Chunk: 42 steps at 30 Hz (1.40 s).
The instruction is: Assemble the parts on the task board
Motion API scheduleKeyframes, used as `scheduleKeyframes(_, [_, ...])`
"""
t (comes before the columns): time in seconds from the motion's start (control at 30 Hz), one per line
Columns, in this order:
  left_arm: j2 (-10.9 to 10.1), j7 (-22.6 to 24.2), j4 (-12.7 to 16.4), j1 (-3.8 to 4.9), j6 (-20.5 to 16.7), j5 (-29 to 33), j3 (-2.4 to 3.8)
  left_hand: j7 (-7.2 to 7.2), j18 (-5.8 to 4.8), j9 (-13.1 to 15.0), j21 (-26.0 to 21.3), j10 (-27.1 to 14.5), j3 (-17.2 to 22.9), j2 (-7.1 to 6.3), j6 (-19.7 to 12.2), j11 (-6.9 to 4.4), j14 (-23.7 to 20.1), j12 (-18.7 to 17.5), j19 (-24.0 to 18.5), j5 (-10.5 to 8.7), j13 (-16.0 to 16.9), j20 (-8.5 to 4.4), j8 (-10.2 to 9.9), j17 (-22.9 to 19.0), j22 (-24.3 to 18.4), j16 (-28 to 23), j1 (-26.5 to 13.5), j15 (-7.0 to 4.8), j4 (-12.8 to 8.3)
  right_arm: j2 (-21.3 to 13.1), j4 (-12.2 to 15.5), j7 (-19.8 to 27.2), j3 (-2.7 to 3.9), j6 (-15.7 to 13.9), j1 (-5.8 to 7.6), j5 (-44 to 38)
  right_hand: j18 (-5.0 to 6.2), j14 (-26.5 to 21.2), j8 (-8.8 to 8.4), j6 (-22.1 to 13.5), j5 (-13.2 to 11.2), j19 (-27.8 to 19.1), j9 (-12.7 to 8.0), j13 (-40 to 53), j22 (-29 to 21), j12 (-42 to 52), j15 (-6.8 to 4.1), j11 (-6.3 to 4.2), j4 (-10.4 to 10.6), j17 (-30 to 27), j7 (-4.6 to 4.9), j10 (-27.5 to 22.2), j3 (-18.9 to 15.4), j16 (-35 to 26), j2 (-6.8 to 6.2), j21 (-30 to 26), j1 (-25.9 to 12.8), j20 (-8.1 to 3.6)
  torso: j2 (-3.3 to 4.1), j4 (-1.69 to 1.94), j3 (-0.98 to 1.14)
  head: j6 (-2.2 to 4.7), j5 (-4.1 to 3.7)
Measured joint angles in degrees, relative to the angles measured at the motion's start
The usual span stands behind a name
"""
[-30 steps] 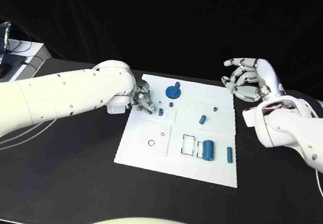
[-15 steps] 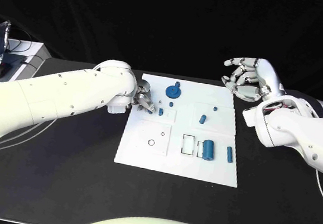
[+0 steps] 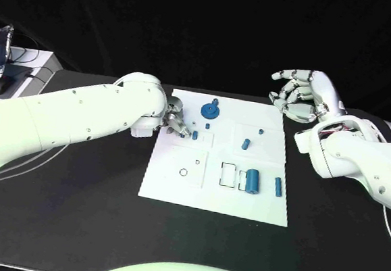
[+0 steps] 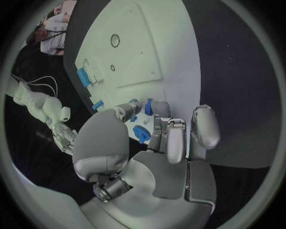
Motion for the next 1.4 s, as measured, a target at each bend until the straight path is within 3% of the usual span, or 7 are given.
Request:
scheduleKeyframes(0.7, [-0.7,-0.3,0.8,-0.07,0.8,-1.1,0.1,0.15,0.0,-0.4,0.0,0.0,-1.2,0.76,0.1,0.0,0.0,0.0,0.0,0.0,0.0,0.0,0.0,0.0,0.0,0.0,0.8,0.0,1.2,-0.1,0.0,0.0,0.0,0.0,0.0,0.0,0.0,0.0,0.0,-0.1,0.0,0.0,0.0,0.0,0.0,0.0,0.0,-0.12,0.0,0.0,-0.05,-0.1,0.0,0.0,0.0,0.0,0.0,0.0,0.03,-0.02,-0.03,0.07,-0.06])
scheduleKeyframes(1.07, [-1.2,-0.4,1.3,-0.15,0.9,-1.5,0.2,0.16,0.0,-0.4,0.0,0.2,-2.3,0.54,0.1,0.21,0.0,0.2,0.2,0.0,0.1,0.21,0.0,0.0,0.1,0.0,1.0,0.0,2.0,-0.1,0.0,0.0,0.0,0.1,-0.01,0.0,0.0,0.0,0.0,-0.1,0.0,0.0,0.0,0.0,0.0,0.0,0.0,-0.12,0.0,0.0,-0.1,-0.1,0.0,0.0,0.0,0.0,0.0,0.0,0.03,-0.02,-0.04,0.02,-0.07])
scheduleKeyframes(1.4, [-1.4,-0.6,1.3,-0.19,0.8,-1.7,0.18,0.41,0.0,-0.8,0.0,0.2,-5.7,0.53,0.4,0.2,0.0,0.2,0.2,0.0,0.2,0.2,0.0,0.0,0.2,0.0,1.0,0.0,2.7,-0.1,0.0,0.0,0.0,0.1,-0.01,0.0,0.0,0.0,0.0,-0.1,0.0,0.0,0.0,0.0,0.0,0.0,0.0,-0.11,0.0,0.0,-0.1,-0.1,0.0,0.0,0.0,0.0,0.0,0.0,0.03,0.02,-0.02,0.06,-0.03])
